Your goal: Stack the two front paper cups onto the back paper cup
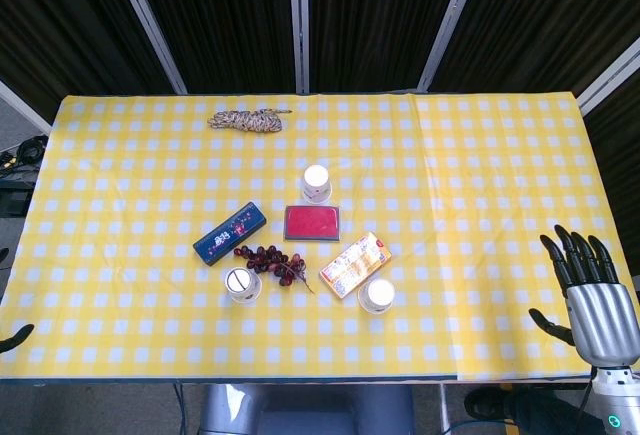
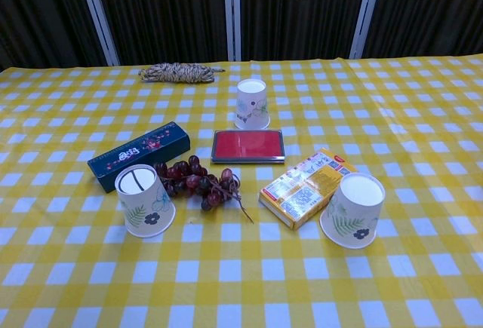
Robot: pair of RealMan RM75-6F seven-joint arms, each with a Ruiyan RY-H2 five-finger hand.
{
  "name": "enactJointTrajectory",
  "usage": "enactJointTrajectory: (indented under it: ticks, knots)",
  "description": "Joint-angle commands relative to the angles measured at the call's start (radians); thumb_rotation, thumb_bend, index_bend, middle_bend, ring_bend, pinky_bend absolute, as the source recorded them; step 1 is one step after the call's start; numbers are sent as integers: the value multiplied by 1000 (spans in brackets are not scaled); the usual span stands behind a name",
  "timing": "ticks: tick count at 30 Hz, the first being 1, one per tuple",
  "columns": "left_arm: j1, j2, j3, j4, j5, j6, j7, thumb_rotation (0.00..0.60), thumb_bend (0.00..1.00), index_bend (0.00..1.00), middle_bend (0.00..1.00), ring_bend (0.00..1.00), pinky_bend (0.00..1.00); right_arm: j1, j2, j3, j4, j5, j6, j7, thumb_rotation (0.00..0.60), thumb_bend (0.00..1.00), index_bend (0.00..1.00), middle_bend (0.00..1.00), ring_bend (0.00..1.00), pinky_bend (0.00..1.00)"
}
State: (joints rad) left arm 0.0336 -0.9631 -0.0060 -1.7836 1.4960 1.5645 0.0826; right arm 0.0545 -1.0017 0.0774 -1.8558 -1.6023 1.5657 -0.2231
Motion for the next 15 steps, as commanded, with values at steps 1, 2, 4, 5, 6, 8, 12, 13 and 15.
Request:
enactJointTrajectory:
  ticks: [1, 2, 4, 5, 6, 8, 12, 13, 15]
  knots:
    - [0, 1, -1, -1, 1, 1, -8, 600, 0, 0, 0, 0, 0, 0, 3, -3, -2, 0, -4, -3, 600, 0, 0, 0, 0, 0]
    - [0, 2, 0, -1, 2, 1, -13, 600, 0, 0, 0, 0, 0, -1, 5, -4, -4, 1, -5, -5, 600, 0, 0, 0, 0, 0]
    - [3, 5, 2, -3, 4, 3, -19, 600, 0, 0, 0, 0, 0, -2, 8, -5, -6, 1, -5, -4, 600, 0, 0, 0, 0, 0]
    - [4, 5, 2, -4, 4, 5, -18, 600, 0, 0, 0, 0, 0, -3, 10, -6, -7, 0, -4, -2, 600, 0, 0, 0, 0, 0]
    - [6, 6, 3, -5, 4, 6, -18, 600, 0, 0, 0, 0, 0, -3, 11, -7, -6, 0, -4, -1, 600, 0, 0, 0, 0, 0]
    - [7, 7, 4, -9, 5, 7, -16, 600, 0, 0, 0, 0, 0, -3, 13, -11, -7, -4, -9, 7, 600, 0, 0, 0, 0, 0]
    - [2, 3, 7, -15, 16, 1, -9, 600, 0, 0, 0, 0, 0, 24, 33, -38, -19, -16, -86, 56, 600, 0, 0, 0, 0, 83]
    - [-1, 2, 7, -14, 18, -3, -9, 600, 0, 0, 0, 0, 0, 39, 33, -43, -19, -25, -113, 71, 600, 0, 2, 0, 0, 97]
    - [-6, 0, 5, -12, 13, -12, -2, 600, 0, 0, 0, 0, 0, 69, 33, -50, -15, -40, -165, 98, 600, 0, 20, 4, 0, 110]
